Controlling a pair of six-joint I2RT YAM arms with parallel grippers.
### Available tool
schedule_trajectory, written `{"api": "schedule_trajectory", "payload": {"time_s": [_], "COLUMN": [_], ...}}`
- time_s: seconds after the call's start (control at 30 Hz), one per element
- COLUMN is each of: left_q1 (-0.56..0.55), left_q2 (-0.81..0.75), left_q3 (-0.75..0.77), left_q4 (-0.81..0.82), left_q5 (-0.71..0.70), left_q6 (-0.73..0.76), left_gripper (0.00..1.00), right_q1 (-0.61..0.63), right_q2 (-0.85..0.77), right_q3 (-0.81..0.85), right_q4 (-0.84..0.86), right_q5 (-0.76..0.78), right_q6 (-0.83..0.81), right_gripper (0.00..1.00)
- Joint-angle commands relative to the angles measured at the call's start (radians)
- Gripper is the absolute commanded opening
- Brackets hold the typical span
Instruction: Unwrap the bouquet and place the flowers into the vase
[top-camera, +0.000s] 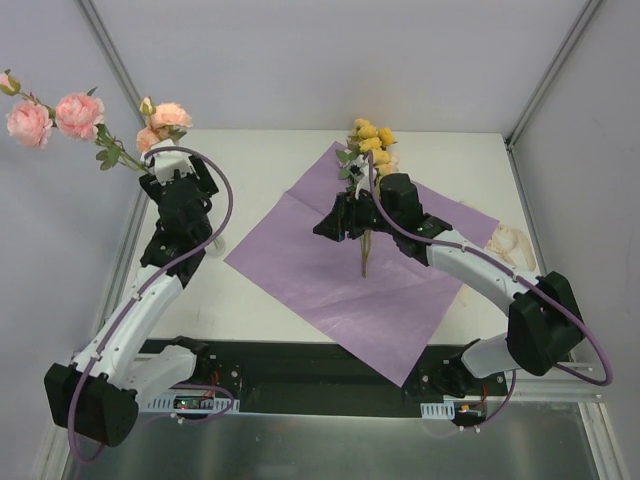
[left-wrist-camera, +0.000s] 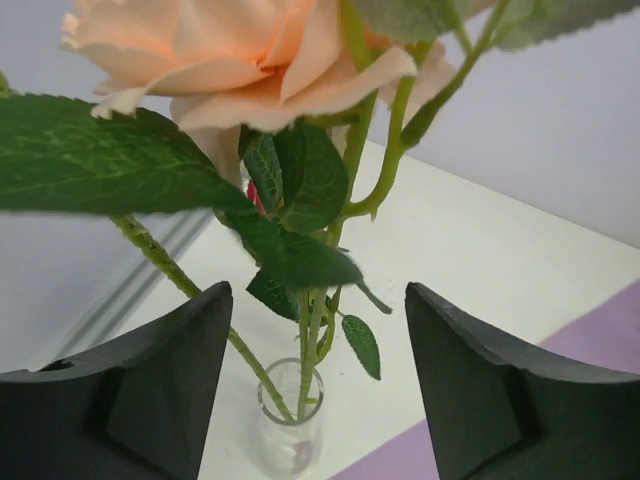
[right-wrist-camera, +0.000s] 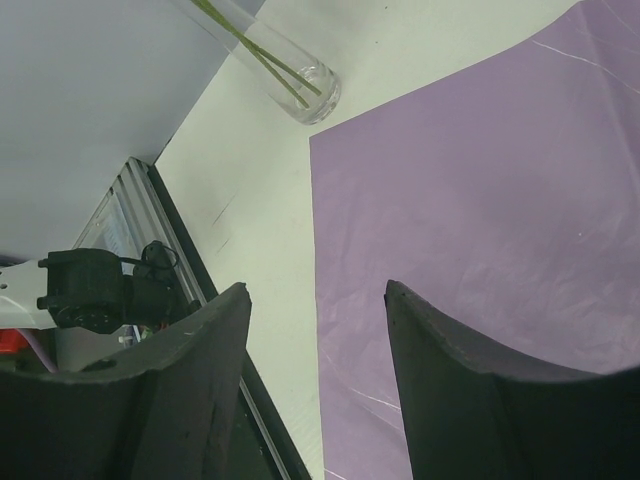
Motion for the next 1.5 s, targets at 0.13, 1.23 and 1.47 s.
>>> {"api": "schedule_trajectory", "payload": {"time_s": [0.13,1.23,1.47], "left_q1": [0.011,0.001,0.001], "left_q2": [-0.147,0.282,0.255], "left_q3": [0.030,0.309,0.308], "left_q4": [-0.157,-0.392,-0.391], "left_q5": [0.309,1.464,1.481], "left_q6": [-0.105,-0.256,-0.274], "left_gripper": [0.82,0.75,0.75], "right_q1": [0.000,-0.185,-0.185], "right_q2": [0.015,0.477,0.538], "right_q3": [0.059,0.468,0.527], "right_q4": [0.039,-0.619,-0.619], "right_q5": [-0.025,0.364,0.380], "right_q6": [0.007,-0.148,-0.148], "right_gripper": [0.59,0.51,0.43]}}
